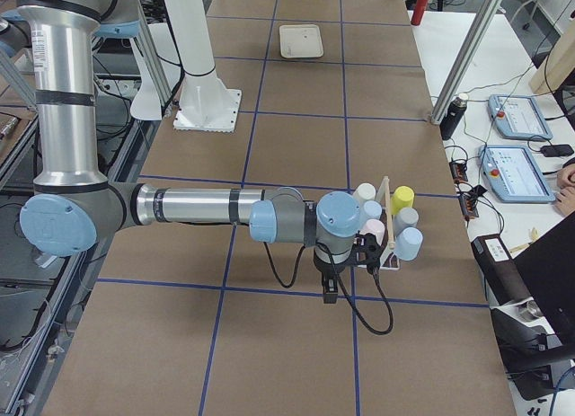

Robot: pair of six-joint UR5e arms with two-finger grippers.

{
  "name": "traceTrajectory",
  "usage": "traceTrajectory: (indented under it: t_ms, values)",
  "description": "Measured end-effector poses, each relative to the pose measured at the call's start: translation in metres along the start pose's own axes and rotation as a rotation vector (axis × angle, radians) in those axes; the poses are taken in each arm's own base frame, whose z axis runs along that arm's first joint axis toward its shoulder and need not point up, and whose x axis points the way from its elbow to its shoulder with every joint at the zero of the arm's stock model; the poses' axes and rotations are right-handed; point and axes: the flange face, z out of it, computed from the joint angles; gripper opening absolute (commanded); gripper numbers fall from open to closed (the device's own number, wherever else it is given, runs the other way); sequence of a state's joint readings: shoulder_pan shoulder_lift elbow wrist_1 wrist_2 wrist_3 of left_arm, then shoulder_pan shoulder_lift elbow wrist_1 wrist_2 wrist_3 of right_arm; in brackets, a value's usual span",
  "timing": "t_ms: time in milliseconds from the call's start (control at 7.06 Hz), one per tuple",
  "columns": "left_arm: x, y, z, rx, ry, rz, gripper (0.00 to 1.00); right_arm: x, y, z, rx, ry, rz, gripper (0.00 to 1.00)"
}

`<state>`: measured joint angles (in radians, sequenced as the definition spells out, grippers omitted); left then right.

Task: Transfer IKEA cup to right arm and place on rack

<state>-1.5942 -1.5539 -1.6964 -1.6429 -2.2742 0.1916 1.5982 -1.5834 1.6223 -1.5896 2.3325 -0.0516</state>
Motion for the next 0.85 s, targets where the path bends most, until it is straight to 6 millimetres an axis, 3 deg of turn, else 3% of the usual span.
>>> traceTrajectory:
  t_ms: [850]
  values:
    - [-0.003, 0.001, 0.018, 0.008, 0.065, -0.077, 1.00, -0.001, 0.002, 0.002, -0.001, -0.040, 0.008, 1.00]
